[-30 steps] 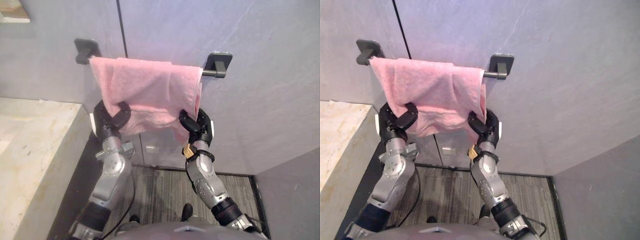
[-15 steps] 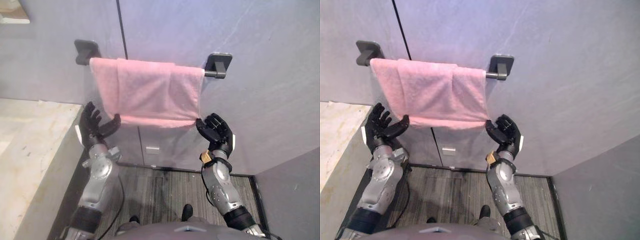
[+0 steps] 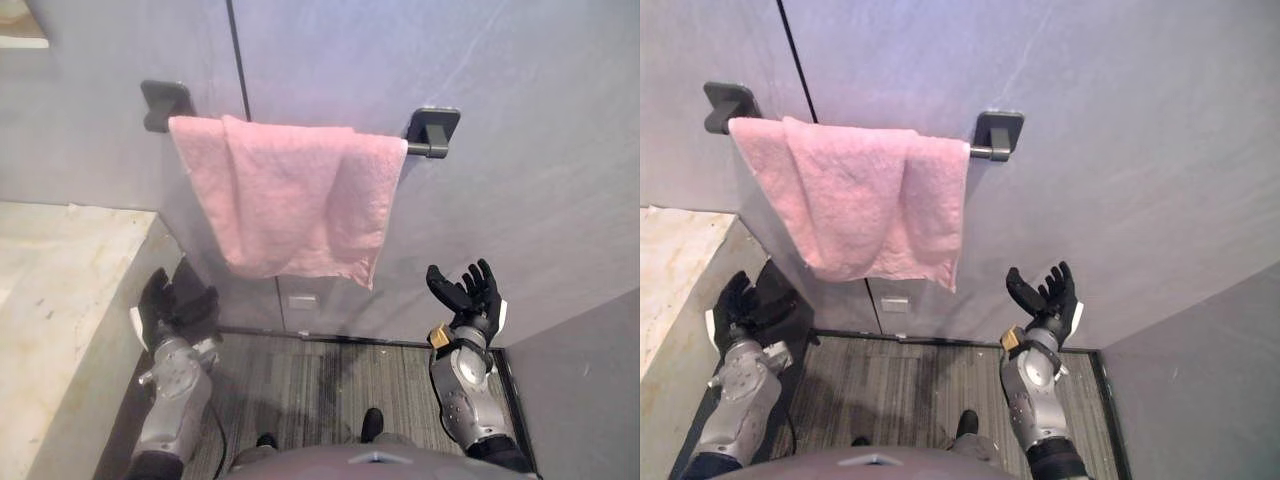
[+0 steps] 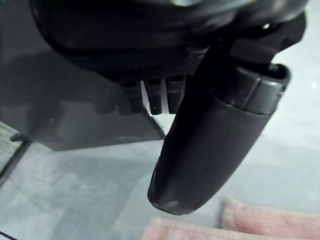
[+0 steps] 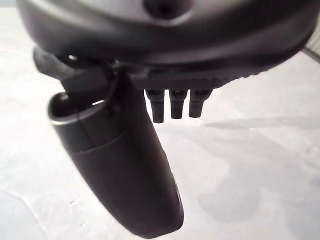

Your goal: Organize the bathroom.

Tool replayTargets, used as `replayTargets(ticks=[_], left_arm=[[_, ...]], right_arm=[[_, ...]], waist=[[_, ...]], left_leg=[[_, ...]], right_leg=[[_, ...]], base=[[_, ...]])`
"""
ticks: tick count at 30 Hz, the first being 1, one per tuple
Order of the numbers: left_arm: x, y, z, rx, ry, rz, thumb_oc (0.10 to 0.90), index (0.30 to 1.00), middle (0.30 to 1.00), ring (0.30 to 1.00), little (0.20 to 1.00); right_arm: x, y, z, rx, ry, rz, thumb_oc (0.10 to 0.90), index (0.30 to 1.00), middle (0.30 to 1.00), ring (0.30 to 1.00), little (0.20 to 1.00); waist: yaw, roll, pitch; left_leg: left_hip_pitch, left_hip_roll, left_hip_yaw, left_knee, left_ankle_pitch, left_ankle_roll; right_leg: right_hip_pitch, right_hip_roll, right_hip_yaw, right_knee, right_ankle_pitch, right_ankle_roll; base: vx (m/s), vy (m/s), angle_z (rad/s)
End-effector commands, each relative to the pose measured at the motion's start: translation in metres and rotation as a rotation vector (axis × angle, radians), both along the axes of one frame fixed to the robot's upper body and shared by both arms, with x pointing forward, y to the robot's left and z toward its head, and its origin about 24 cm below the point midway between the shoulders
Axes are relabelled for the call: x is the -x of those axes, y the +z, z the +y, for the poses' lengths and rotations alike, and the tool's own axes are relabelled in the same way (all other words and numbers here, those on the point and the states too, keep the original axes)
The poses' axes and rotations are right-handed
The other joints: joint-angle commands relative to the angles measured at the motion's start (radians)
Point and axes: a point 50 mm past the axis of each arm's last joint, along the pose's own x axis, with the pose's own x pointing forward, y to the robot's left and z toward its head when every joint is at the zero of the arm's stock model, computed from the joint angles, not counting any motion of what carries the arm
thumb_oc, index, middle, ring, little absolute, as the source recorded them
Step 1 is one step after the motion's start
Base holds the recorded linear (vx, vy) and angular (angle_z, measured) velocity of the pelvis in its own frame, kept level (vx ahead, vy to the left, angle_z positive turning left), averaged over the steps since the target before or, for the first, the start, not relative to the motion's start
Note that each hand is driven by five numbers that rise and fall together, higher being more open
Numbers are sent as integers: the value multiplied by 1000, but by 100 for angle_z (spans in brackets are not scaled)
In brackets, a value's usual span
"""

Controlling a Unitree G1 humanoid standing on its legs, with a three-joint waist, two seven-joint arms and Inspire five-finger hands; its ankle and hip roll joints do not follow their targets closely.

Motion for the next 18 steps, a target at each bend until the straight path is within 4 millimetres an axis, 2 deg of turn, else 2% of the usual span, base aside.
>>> replayTargets(ticks=[1, 5, 9, 10, 13, 14, 15, 16, 17, 18], left_arm=[[-36, 46, 1, -89, -64, -244, 800, 900, 900, 900, 900], [-37, 44, 0, -96, -61, -232, 800, 900, 900, 900, 900], [-30, 21, 3, -56, -15, -121, 800, 900, 900, 900, 900], [-24, 8, 5, -50, 7, -62, 800, 900, 900, 900, 900], [-10, -15, 8, -44, 18, 51, 800, 900, 900, 900, 900], [2, -35, 9, -29, -5, 145, 800, 900, 900, 900, 900], [4, -40, 9, -21, -8, 166, 800, 900, 900, 900, 900], [19, -59, 10, -16, -15, 290, 800, 900, 900, 900, 900], [23, -64, 11, -4, -18, 307, 800, 900, 900, 900, 900], [36, -79, 10, 47, -46, 369, 800, 900, 900, 900, 900]], right_arm=[[-27, 47, -9, 131, 52, -246, 800, 900, 900, 900, 900], [-27, 42, -9, 123, 35, -220, 800, 900, 900, 900, 900], [-23, 23, -11, 138, 36, -99, 800, 900, 900, 900, 900], [-17, 12, -13, 149, 34, -33, 800, 900, 900, 900, 900], [-6, -7, -18, 163, 33, 79, 800, 900, 900, 900, 900], [4, -22, -22, 201, 47, 168, 800, 900, 900, 900, 900], [6, -25, -23, 205, 52, 184, 800, 900, 900, 900, 900], [18, -42, -28, 217, 61, 287, 800, 900, 900, 900, 900], [21, -44, -29, 223, 63, 302, 800, 900, 900, 900, 900], [33, -59, -32, 246, 96, 399, 800, 900, 900, 900, 900]], waist=[[3, 44, -19], [4, 45, -20], [2, 46, -22], [-2, 46, -22], [-7, 46, -21], [-14, 47, -20], [-15, 47, -20], [-23, 49, -19], [-24, 49, -18], [-33, 50, -18]], left_leg=[[-1, -61, 3, 2, -65, 63], [-2, -61, 5, 2, -64, 62], [-4, -61, 6, 2, -64, 60], [-5, -61, 8, 2, -63, 60], [-6, -62, 12, 2, -65, 60], [-7, -62, 15, 2, -66, 59], [-7, -62, 16, 2, -66, 59], [-6, -61, 18, 2, -67, 59], [-6, -62, 18, 2, -67, 59], [-5, -63, 20, 2, -70, 62]], right_leg=[[72, -20, -49, 44, -121, 106], [70, -20, -51, 45, -121, 105], [66, -19, -52, 50, -124, 105], [65, -20, -51, 50, -124, 105], [61, -19, -46, 55, -126, 106], [58, -18, -42, 58, -127, 106], [58, -18, -41, 58, -127, 107], [54, -18, -35, 61, -128, 109], [54, -17, -32, 62, -128, 110], [51, -16, -23, 65, -130, 111]], base=[[3, -3, -6], [1, -2, -4], [0, 0, 0], [0, 0, 0], [-11, 2, -1], [0, 0, 0], [-41, 10, -5], [-23, 8, -7], [-32, 16, -11], [-23, 18, -10]])
